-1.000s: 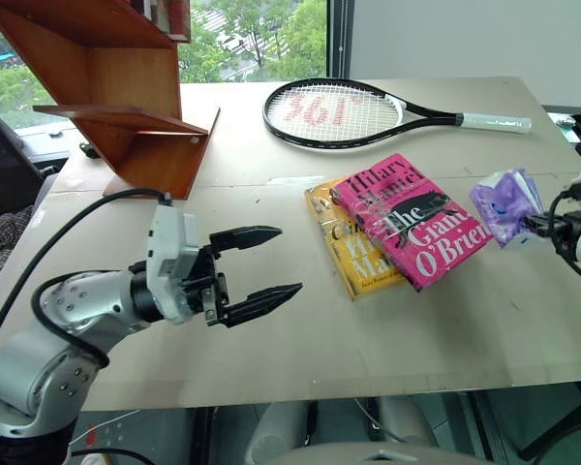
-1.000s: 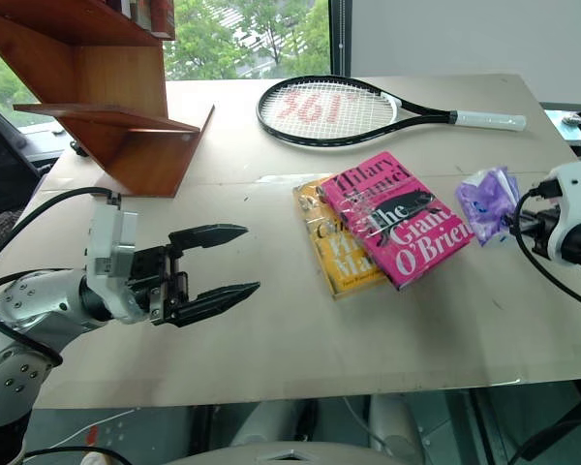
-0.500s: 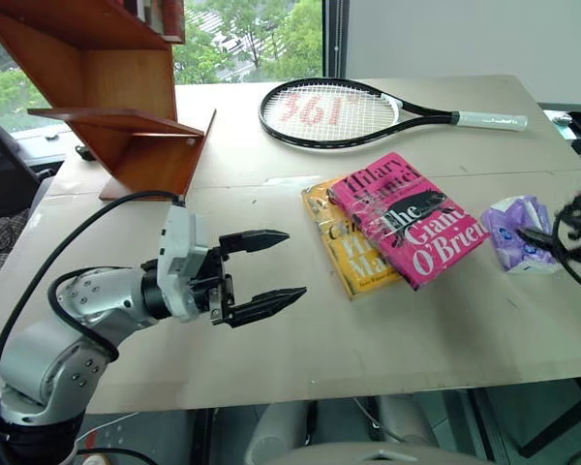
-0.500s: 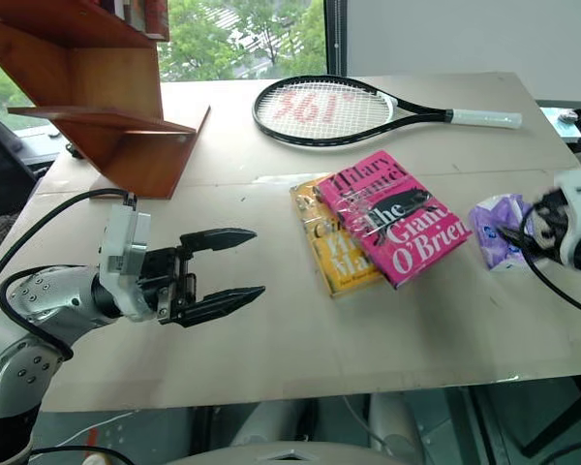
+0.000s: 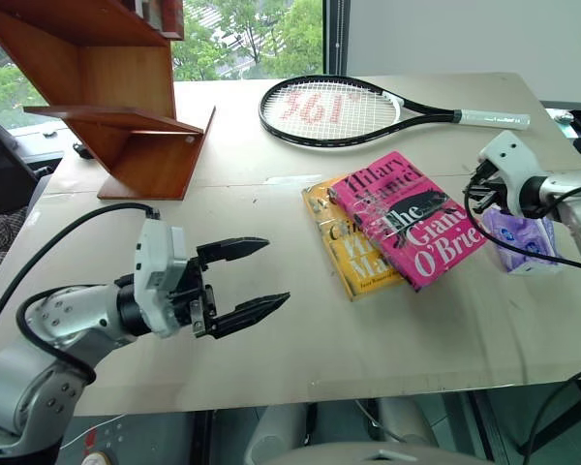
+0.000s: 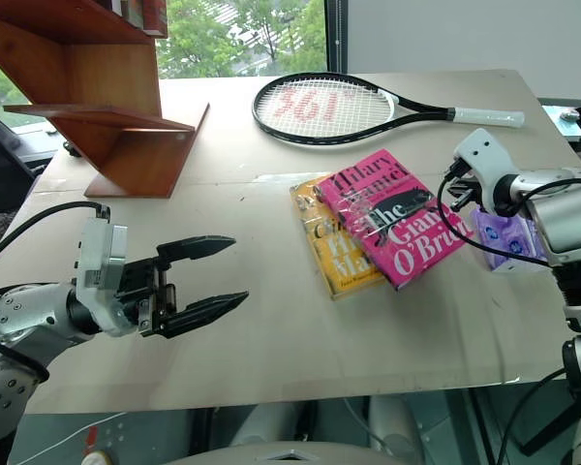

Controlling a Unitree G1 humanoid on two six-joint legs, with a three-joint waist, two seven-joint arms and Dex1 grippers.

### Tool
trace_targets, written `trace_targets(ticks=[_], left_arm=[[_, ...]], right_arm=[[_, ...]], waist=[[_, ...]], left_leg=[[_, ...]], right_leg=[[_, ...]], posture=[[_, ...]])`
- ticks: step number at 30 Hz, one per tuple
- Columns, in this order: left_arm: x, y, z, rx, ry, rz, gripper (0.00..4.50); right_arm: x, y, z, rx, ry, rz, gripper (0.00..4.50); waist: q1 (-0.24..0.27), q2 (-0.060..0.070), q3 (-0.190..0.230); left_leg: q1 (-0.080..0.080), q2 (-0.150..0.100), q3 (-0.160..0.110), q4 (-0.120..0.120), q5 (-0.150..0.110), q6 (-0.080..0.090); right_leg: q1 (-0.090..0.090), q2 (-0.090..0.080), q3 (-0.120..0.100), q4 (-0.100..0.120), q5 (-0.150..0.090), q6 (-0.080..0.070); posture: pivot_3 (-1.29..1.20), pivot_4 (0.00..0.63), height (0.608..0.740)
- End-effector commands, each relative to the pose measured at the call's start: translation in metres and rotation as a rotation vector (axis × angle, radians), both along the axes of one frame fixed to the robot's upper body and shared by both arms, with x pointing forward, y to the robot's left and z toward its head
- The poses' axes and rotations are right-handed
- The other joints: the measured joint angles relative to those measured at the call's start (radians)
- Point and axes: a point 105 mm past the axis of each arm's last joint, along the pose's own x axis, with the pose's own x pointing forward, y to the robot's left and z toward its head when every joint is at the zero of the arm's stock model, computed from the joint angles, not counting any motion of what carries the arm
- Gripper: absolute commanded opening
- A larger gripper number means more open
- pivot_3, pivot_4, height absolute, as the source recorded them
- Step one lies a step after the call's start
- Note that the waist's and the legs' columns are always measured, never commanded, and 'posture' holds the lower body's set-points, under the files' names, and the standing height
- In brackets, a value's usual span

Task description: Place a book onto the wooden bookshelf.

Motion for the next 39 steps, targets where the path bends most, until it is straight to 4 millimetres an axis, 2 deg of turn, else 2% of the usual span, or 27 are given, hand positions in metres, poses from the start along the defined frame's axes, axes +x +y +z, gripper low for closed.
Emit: trace_targets(ticks=[1, 6, 13, 23, 26, 28, 31, 33, 36, 39], left_arm=[[-0.008, -0.003, 0.008, -0.003, -0.047, 0.004, 4.50], [-0.011, -0.001, 0.006, -0.008, -0.039, 0.033, 4.50], [-0.016, 0.009, 0.001, 0.005, -0.016, 0.062, 4.50], [-0.016, 0.017, -0.005, 0.015, 0.004, 0.087, 4.50], [-0.017, 0.020, -0.007, 0.009, 0.017, 0.104, 4.50], [-0.017, 0.022, -0.010, 0.006, 0.026, 0.117, 4.50], [-0.015, 0.028, -0.015, -0.007, 0.059, 0.158, 4.50], [-0.012, 0.032, -0.019, -0.026, 0.084, 0.190, 4.50], [-0.005, 0.037, -0.024, -0.055, 0.119, 0.234, 4.50], [0.003, 0.038, -0.029, -0.105, 0.174, 0.268, 4.50]], right_arm=[[0.000, 0.024, 0.013, 0.028, -0.016, 0.107, 0.06], [-0.003, 0.050, 0.007, 0.041, 0.000, 0.184, 0.06], [-0.006, 0.083, 0.010, 0.093, -0.016, 0.250, 0.06], [-0.012, 0.102, -0.001, 0.135, 0.010, 0.293, 0.06], [-0.011, 0.099, 0.002, 0.152, -0.003, 0.281, 0.06], [-0.008, 0.088, 0.010, 0.165, -0.055, 0.257, 0.06], [-0.013, 0.058, 0.027, 0.187, -0.163, 0.256, 0.06], [-0.028, 0.040, 0.033, 0.197, -0.204, 0.314, 0.06], [-0.063, 0.026, 0.038, 0.329, -0.186, 0.413, 0.86], [-0.097, 0.018, 0.037, 0.405, -0.154, 0.487, 2.21]], waist=[[-0.001, 0.000, 0.000], [-0.002, 0.000, 0.000], [-0.002, 0.000, 0.000], [-0.002, 0.000, 0.000], [-0.003, 0.001, 0.000], [-0.002, 0.001, 0.000], [0.006, 0.001, 0.000], [0.017, 0.001, 0.000], [0.023, 0.001, 0.000], [0.022, 0.001, 0.000]], left_leg=[[0.000, 0.000, 0.000, 0.000, 0.000, 0.000], [0.000, 0.000, 0.000, 0.000, 0.000, 0.000], [0.000, 0.000, 0.000, 0.000, 0.000, 0.000], [0.000, 0.000, 0.000, 0.000, 0.000, 0.000], [0.000, 0.000, 0.000, 0.000, 0.000, 0.000], [0.000, 0.000, 0.000, 0.000, 0.000, 0.000], [0.000, 0.000, 0.000, 0.000, 0.000, 0.000], [-0.001, -0.001, -0.001, 0.000, 0.000, 0.000], [-0.001, -0.001, -0.001, 0.000, 0.000, 0.000], [0.000, 0.001, -0.001, 0.000, 0.000, 0.000]], right_leg=[[0.000, 0.000, 0.000, 0.000, 0.000, 0.000], [0.000, 0.000, 0.001, 0.001, 0.000, 0.000], [-0.001, 0.000, 0.001, 0.001, 0.000, 0.000], [-0.001, 0.001, 0.000, 0.002, 0.000, 0.000], [-0.001, 0.001, 0.001, 0.002, 0.000, 0.000], [-0.001, 0.001, 0.000, 0.002, 0.000, 0.000], [-0.001, 0.001, 0.000, 0.002, 0.000, 0.000], [-0.001, 0.001, -0.001, 0.001, 0.000, 0.000], [-0.001, 0.001, -0.001, 0.000, 0.000, 0.000], [0.001, 0.000, -0.001, 0.001, 0.000, 0.000]], posture=[[0.00, 0.150, 0.740], [0.00, 0.150, 0.740], [0.00, 0.150, 0.740], [0.00, 0.150, 0.740], [0.00, 0.150, 0.740], [0.00, 0.150, 0.740], [0.00, 0.150, 0.740], [0.00, 0.150, 0.740], [0.00, 0.150, 0.740], [0.00, 0.150, 0.740]])
